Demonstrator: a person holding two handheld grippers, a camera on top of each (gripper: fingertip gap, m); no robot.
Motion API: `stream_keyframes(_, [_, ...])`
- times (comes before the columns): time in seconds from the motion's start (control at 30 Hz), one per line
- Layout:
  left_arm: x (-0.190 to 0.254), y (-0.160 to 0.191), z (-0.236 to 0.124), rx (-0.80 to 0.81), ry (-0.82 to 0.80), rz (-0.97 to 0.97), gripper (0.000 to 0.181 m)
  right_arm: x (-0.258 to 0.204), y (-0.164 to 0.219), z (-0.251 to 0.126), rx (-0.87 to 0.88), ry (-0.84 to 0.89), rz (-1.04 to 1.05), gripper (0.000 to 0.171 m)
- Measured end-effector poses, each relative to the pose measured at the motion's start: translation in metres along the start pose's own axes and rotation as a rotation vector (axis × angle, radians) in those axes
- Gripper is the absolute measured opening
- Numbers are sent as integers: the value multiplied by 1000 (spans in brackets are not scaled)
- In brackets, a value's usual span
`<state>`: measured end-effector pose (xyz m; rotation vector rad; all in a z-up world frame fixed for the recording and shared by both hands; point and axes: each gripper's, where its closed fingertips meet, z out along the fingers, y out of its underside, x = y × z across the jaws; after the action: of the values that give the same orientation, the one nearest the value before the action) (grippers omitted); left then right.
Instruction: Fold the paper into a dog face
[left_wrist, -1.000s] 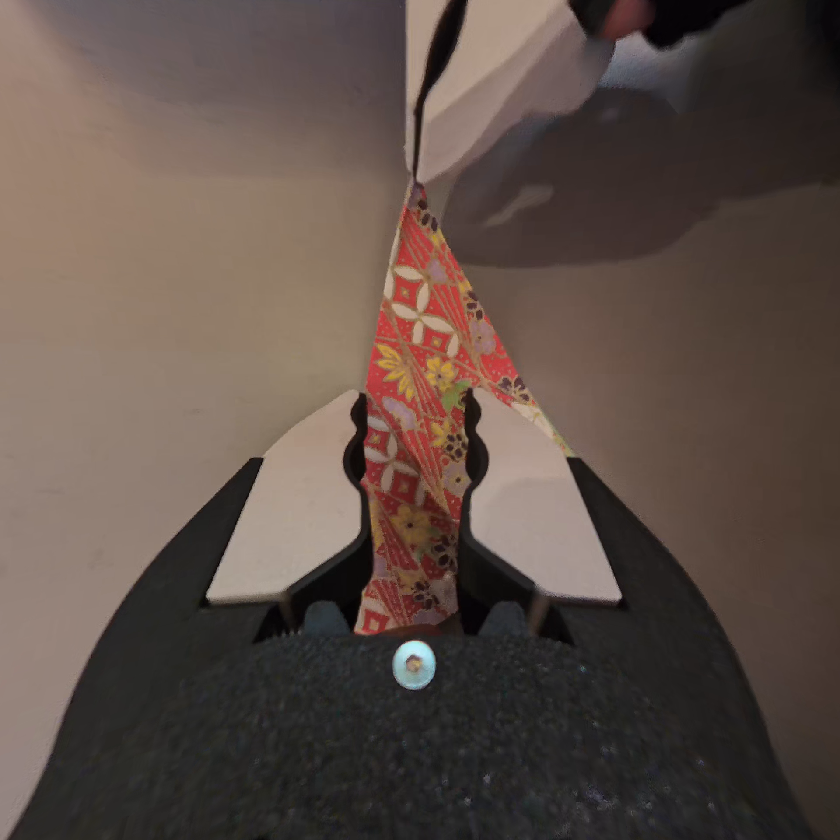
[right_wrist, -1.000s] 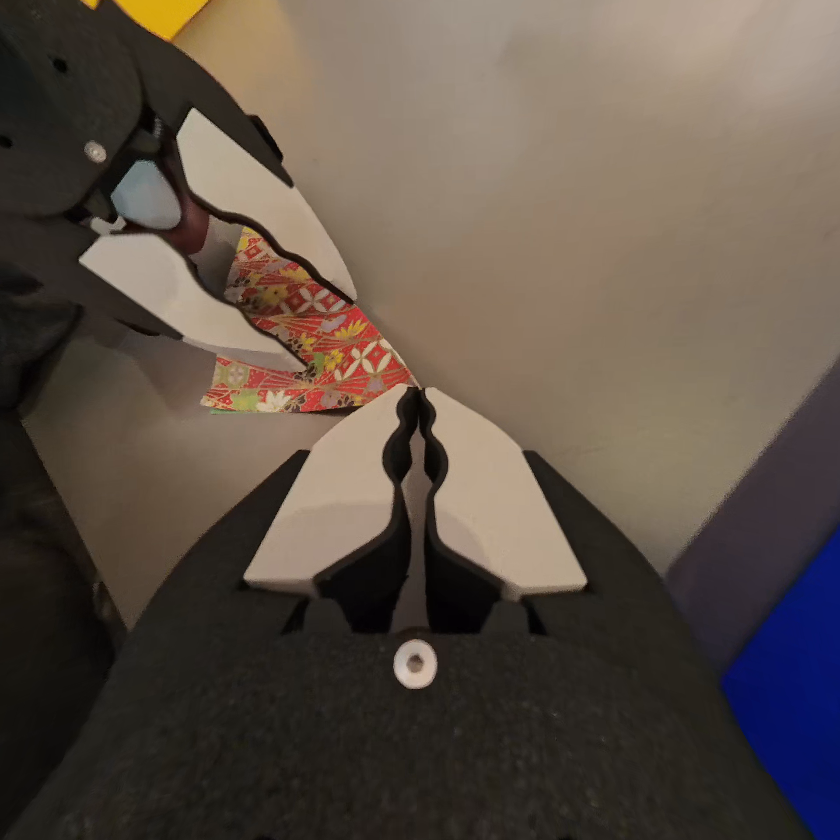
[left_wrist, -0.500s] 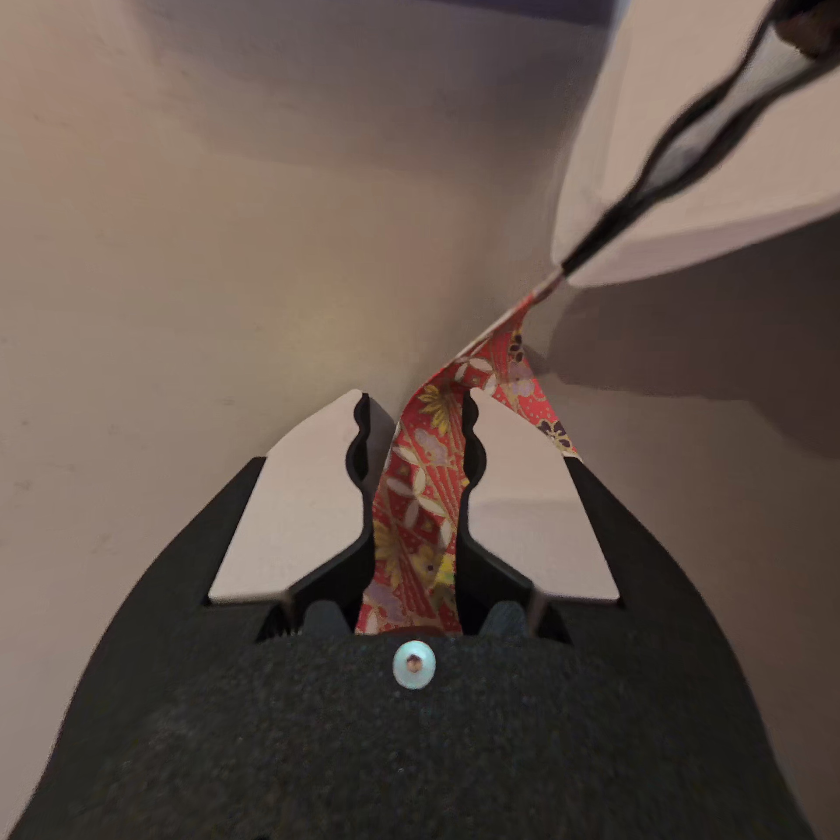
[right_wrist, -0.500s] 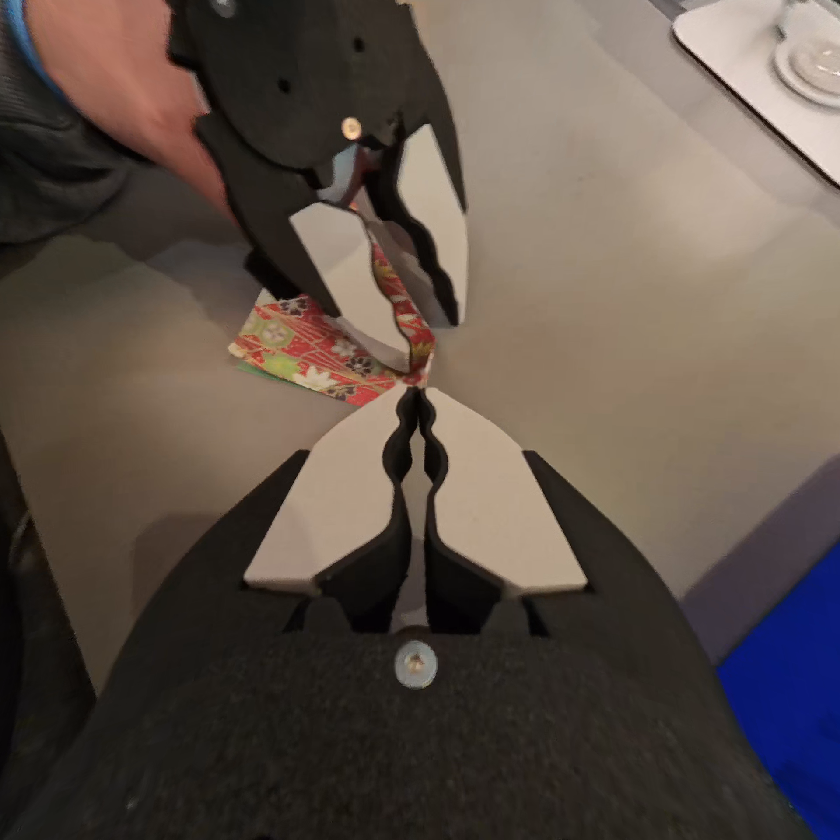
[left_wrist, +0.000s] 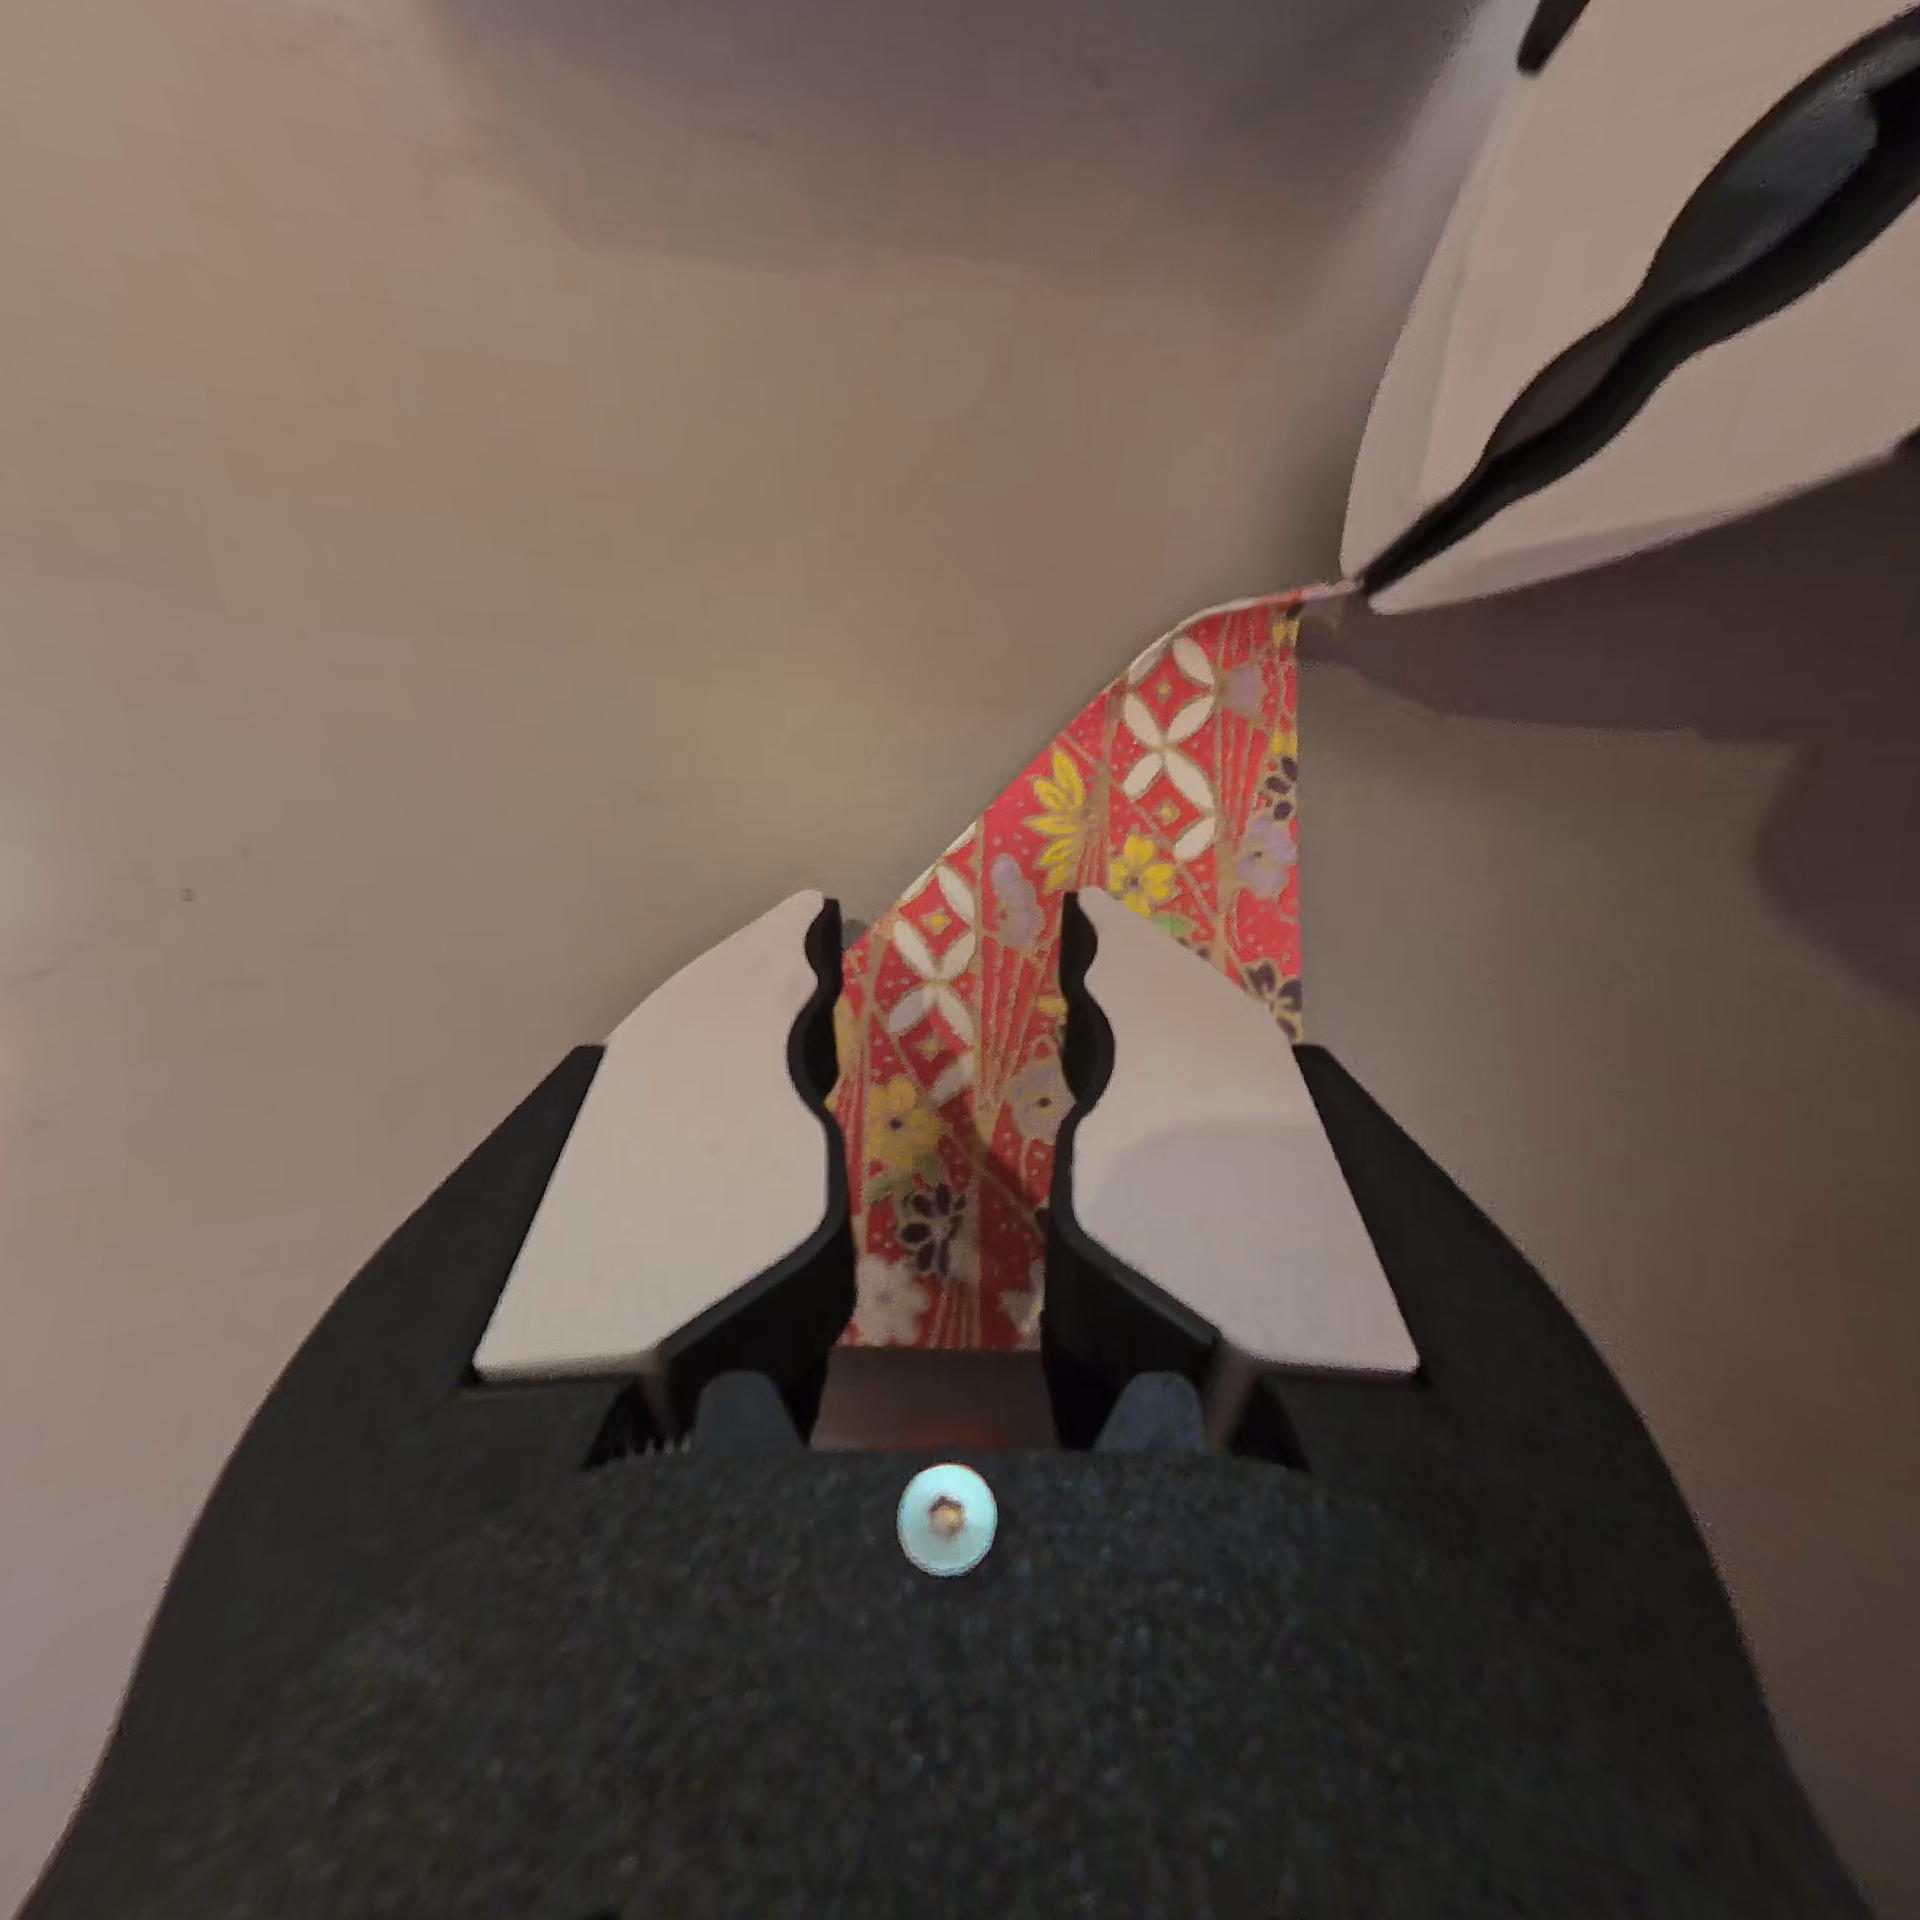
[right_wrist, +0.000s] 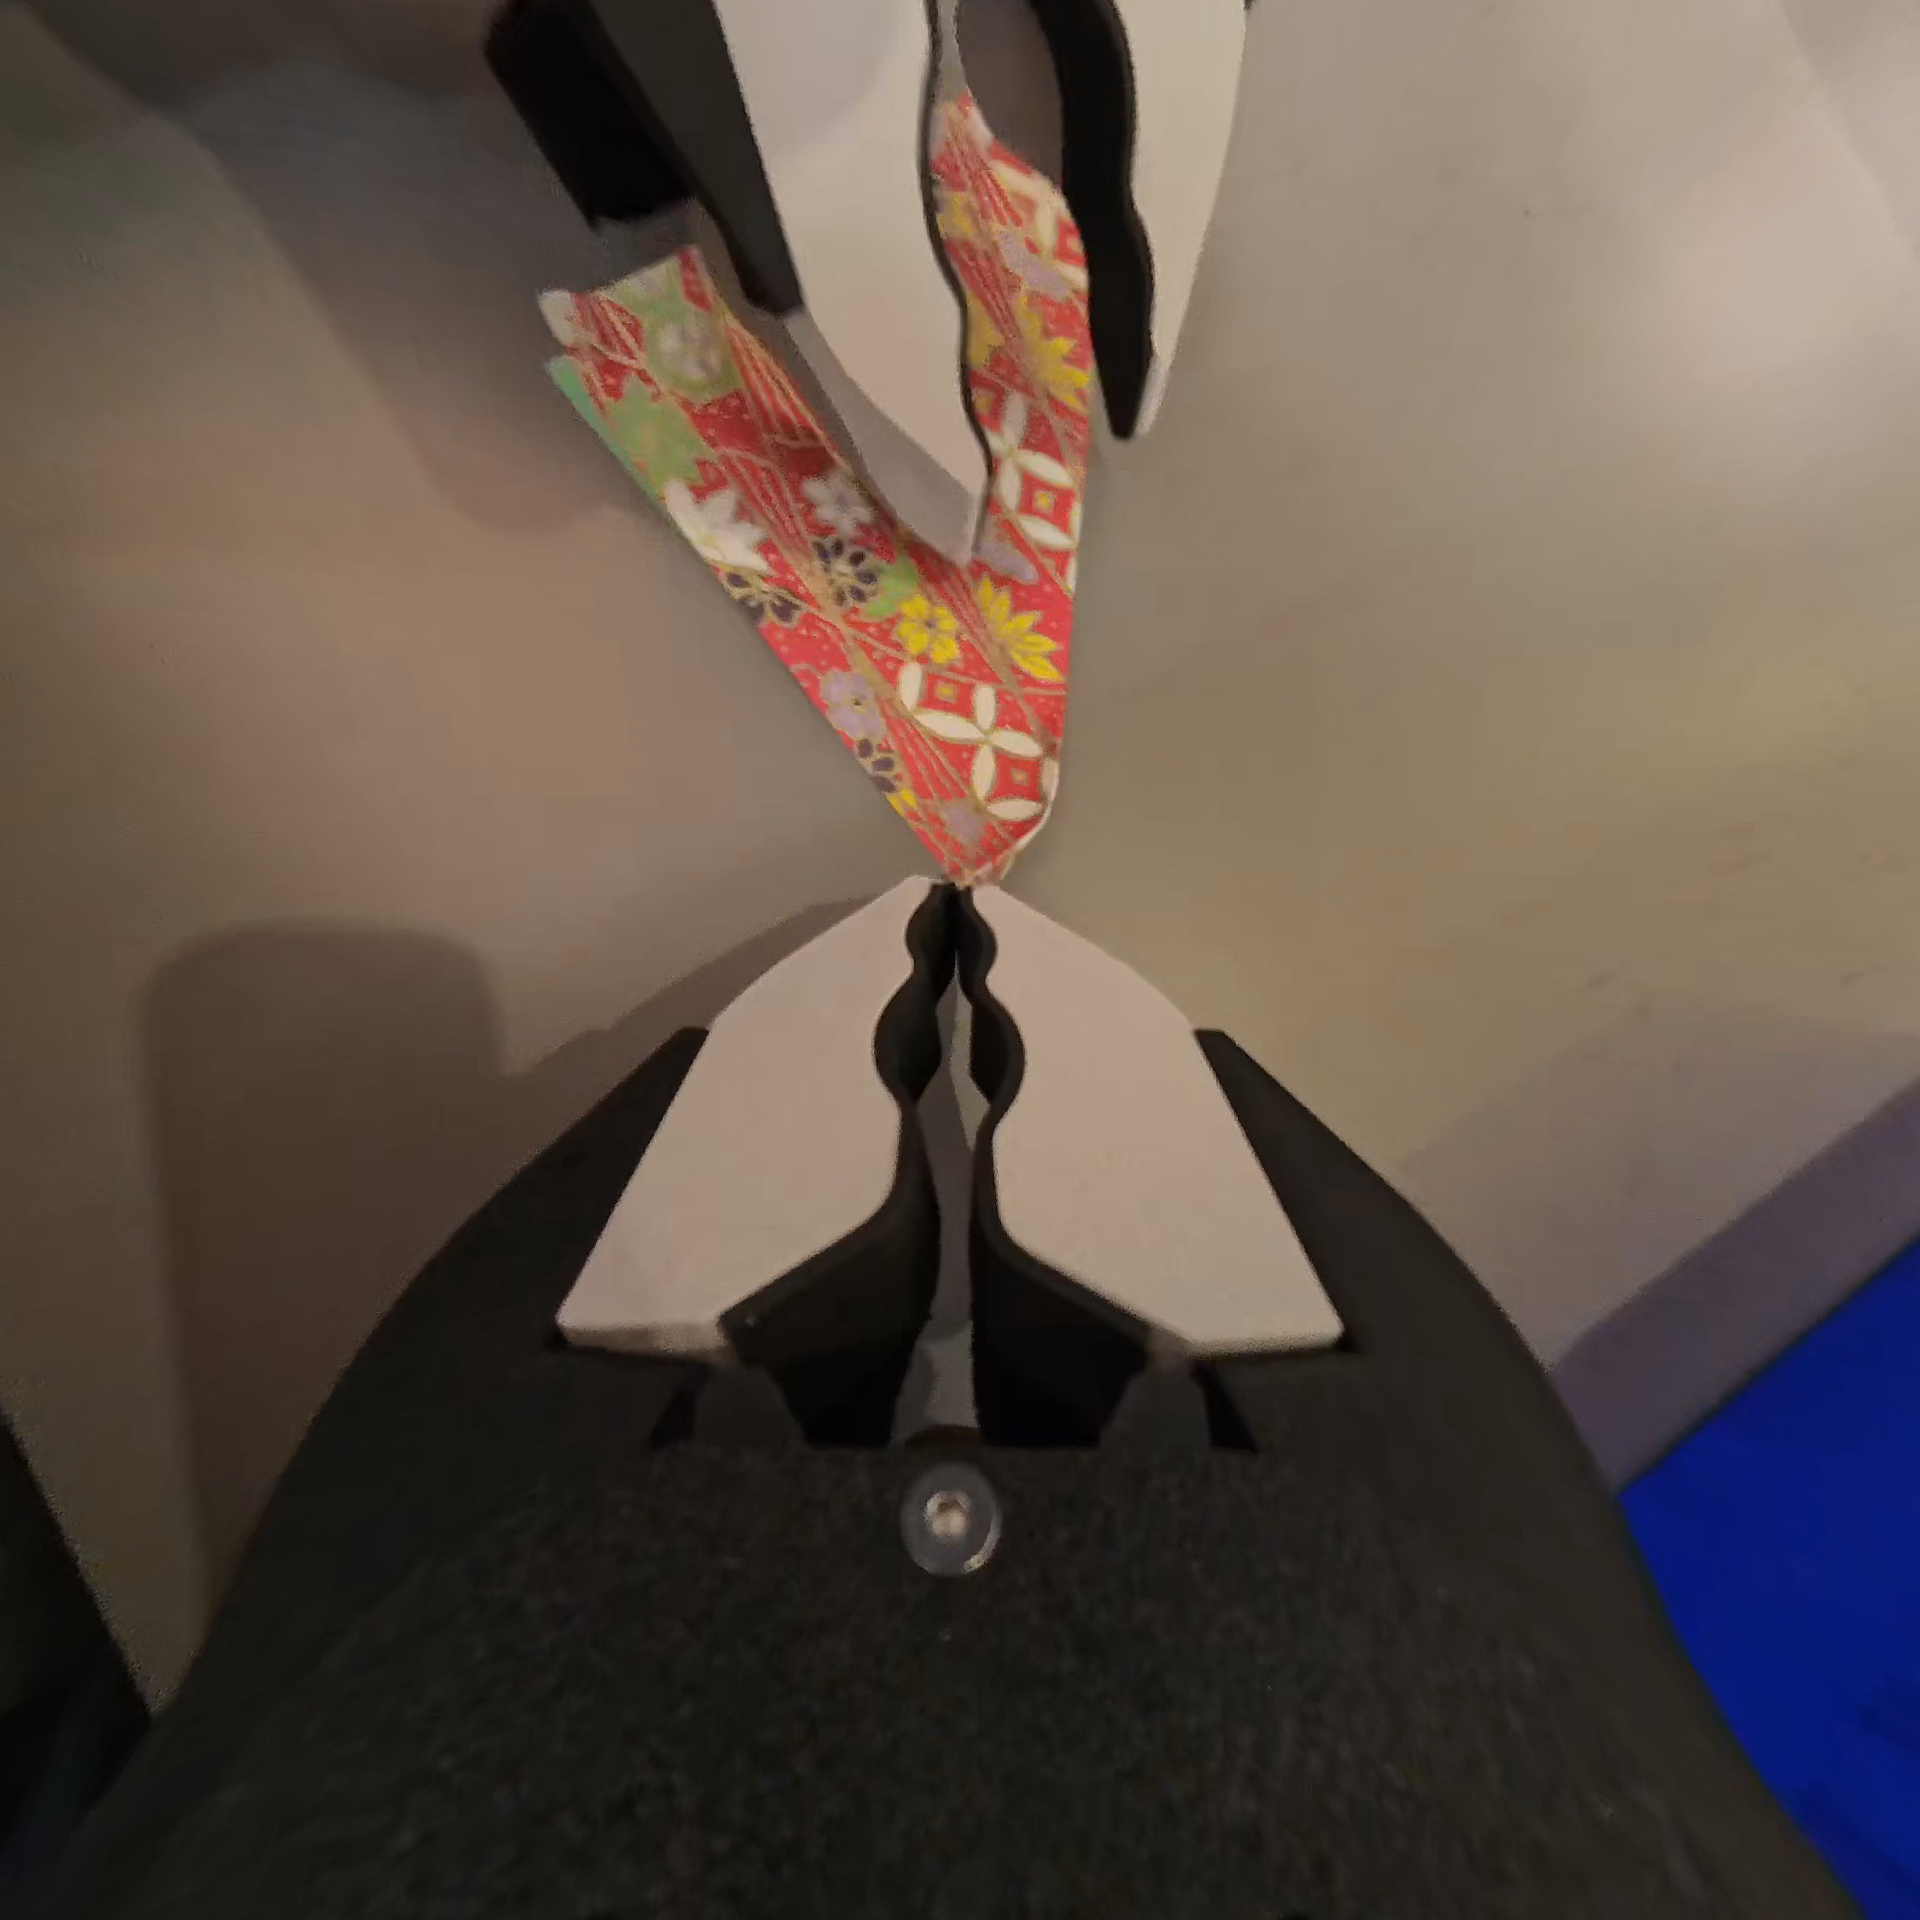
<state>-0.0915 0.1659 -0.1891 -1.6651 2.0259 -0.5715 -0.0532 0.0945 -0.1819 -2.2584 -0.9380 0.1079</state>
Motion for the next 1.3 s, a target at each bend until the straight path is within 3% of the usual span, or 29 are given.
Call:
stream_keyframes(0.23, [22, -16, -16, 96, 138, 111, 21, 25, 3, 3, -20, 46, 8, 0])
stream_keyframes(0.33, [25, -15, -11, 86, 175, 53, 26, 27, 2, 4, -24, 50, 8, 0])
stream_keyframes(0.43, [27, -13, -3, 69, 187, -6, 42, 27, 3, 4, -24, 51, 11, 0])
stream_keyframes(0.73, [34, -7, 6, 72, 183, -43, 38, 25, -4, 0, 7, 50, -8, 0])
stream_keyframes(1.03, [31, -8, 7, 96, 137, -50, 32, -26, -26, 6, 47, -59, -185, 0])
stream_keyframes(1.3, [28, 4, -2, 6, 185, 12, 47, -7, -10, 6, -10, -9, -126, 0])
